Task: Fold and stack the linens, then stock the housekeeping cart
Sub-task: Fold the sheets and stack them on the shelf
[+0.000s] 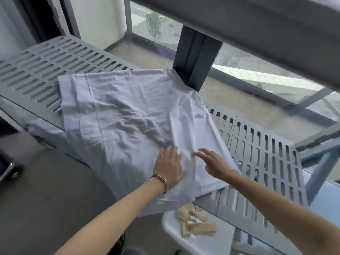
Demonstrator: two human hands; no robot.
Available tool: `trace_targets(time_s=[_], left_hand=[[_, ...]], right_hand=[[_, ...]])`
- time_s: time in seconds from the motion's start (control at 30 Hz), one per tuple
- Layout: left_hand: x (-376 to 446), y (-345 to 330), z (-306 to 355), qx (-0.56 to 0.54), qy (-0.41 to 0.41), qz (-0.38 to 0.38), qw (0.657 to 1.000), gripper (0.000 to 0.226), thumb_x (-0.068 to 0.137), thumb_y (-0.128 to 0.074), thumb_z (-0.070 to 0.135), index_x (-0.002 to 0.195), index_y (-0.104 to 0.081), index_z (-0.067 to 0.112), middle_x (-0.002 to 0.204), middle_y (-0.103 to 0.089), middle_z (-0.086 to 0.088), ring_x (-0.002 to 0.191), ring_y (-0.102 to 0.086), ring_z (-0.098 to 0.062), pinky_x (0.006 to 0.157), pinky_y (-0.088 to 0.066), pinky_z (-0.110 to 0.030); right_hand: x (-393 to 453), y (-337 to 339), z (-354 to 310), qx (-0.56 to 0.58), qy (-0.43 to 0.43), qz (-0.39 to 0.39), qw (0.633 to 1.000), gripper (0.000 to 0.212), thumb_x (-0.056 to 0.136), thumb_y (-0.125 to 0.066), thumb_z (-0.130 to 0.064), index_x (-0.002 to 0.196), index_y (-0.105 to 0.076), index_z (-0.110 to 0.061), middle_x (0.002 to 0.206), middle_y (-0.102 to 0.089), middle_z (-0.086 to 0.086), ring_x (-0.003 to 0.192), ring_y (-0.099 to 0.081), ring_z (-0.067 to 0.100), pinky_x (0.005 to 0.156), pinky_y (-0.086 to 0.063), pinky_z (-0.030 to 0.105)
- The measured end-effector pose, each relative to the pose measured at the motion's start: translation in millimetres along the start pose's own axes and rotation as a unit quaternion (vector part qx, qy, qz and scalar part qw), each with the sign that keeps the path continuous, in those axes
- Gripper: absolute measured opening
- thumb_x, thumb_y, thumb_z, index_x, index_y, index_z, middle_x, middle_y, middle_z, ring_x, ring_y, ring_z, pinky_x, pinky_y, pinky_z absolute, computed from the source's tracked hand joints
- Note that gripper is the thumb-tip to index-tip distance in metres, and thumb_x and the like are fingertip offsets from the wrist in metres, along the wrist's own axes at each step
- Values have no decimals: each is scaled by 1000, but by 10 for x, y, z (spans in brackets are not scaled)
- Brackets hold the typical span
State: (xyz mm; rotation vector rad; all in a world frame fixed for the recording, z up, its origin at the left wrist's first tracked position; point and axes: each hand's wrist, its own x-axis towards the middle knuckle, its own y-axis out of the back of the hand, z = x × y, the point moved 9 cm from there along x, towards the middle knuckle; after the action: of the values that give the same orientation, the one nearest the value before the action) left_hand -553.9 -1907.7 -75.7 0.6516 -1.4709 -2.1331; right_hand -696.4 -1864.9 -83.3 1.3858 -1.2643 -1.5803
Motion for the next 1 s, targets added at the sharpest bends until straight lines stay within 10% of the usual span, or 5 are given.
trace_targets(time_s=[0.2,0.37,0.5,0.73,1.0], left_hand=[[165,-695,732,54,83,-87,991,67,93,-44,45,148,-16,20,157,3,-8,143,6,-35,110,4,-61],[-1,-621,523,100,52,-58,992,45,96,-36,16,140,-38,23,155,-21,-7,144,-15,-27,116,-7,-51],[-307,-464,405,139,23,28,990,44,68,-32,19,72,-75,31,96,-72,1,88,-70,-17,86,-51,-40],[-522,-161,56,-83,163,145,972,19,71,-57,1,74,-67,17,75,-63,-4,60,-64,-24,53,-52,-32],[-776,-29,-706,-759,366,103,529,28,91,-38,-14,98,-54,8,53,-65,2,40,-59,-5,39,-46,-13]], right_hand=[[-117,-449,452,-41,-2,-110,993,83,88,-59,-43,151,-8,-25,159,-5,4,143,-17,24,114,-18,34],[-525,-611,180,-40,29,-102,994,73,92,-49,-49,150,-7,-35,159,4,-8,146,-2,21,107,-37,40],[-809,-659,-224,-62,74,-103,990,70,92,-47,-48,150,-10,-33,159,0,-4,143,-9,31,100,-41,42],[-661,-438,-274,-14,103,-96,990,61,92,-53,-36,147,-27,-32,151,-31,-5,125,-48,29,92,-43,36],[5,-166,-393,295,4,-81,952,75,89,-63,-24,150,-20,-24,131,-51,13,110,-57,27,96,-43,33]])
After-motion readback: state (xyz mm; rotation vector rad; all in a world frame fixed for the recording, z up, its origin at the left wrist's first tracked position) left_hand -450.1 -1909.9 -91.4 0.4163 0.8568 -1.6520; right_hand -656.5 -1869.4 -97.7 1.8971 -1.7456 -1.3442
